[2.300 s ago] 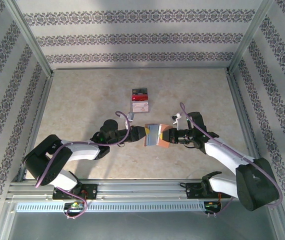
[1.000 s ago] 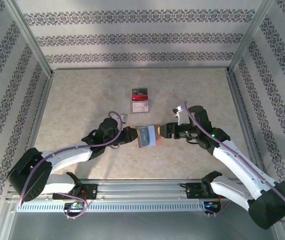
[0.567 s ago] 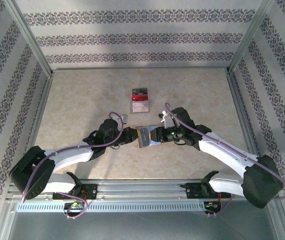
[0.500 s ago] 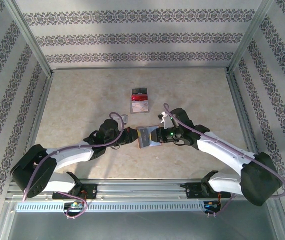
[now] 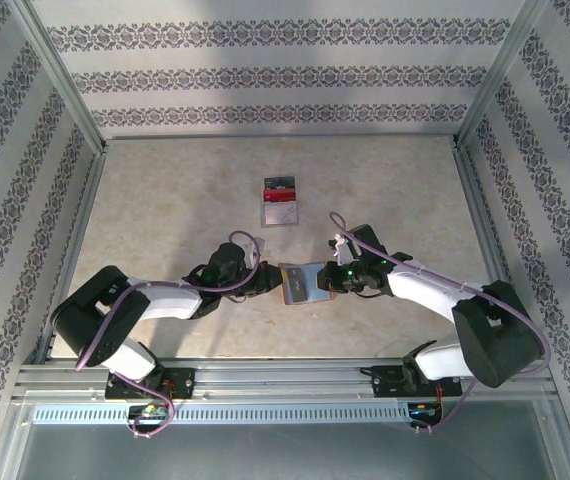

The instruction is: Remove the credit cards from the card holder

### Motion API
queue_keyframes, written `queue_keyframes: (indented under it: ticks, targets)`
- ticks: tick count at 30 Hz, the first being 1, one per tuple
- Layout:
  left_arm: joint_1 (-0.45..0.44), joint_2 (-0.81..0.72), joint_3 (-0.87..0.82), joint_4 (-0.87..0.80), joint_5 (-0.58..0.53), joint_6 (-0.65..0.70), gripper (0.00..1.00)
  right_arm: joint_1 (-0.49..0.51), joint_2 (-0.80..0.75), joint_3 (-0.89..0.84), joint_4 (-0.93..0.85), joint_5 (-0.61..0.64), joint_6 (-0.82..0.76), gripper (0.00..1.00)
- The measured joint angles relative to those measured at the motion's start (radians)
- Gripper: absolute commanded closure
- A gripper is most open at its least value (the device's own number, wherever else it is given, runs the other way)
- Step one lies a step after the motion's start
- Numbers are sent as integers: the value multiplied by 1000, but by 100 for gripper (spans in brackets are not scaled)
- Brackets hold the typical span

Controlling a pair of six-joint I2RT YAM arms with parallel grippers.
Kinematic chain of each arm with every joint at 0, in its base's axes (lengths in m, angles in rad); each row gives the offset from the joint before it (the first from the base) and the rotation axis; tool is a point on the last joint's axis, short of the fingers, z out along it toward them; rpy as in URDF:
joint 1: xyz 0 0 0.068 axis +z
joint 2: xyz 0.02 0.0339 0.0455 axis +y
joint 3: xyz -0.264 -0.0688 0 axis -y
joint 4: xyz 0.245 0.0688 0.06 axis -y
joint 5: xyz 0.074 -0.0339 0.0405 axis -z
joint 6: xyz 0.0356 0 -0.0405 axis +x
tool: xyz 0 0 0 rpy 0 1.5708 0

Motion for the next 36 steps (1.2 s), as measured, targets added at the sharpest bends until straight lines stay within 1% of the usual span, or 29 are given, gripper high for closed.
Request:
queue_keyframes:
  ticks: [4, 8, 11, 14, 15, 18, 19, 21, 24, 28, 33, 36]
  targets:
    - [4, 37, -4, 28, 16, -5, 100, -3, 48, 0, 5, 0, 0, 93]
    - [13, 64, -18, 51, 23, -5, 91, -3, 95, -1, 5, 0, 0, 93]
    - [13, 82, -21, 53, 24, -5, 86, -6, 119, -1, 6, 0, -1, 93]
    - [18, 89, -22, 53, 23, -4, 84, -9, 123, -1, 8, -4, -1, 93]
    - [21, 89, -23, 53, 23, -4, 82, -9, 123, -1, 8, -4, -1, 93]
    - [41, 89, -26, 51, 22, 5, 77, -9, 126, -1, 9, -4, -1, 93]
    - [50, 87, -26, 45, 21, 10, 75, -9, 127, -1, 9, -4, 0, 93]
    - [67, 77, -26, 19, 18, 21, 67, -9, 127, -1, 10, -6, 0, 93]
    - [89, 31, -30, -37, 10, 42, 64, -9, 130, -1, 15, -11, 1, 94]
    - [109, -95, -33, -151, -19, 76, 64, -9, 131, -1, 18, -11, 3, 94]
    - [111, -288, -30, -296, -39, 107, 83, -9, 129, -3, 20, -11, 4, 94]
    - [108, -342, -28, -332, -27, 96, 90, -9, 127, -5, 24, -11, 9, 94]
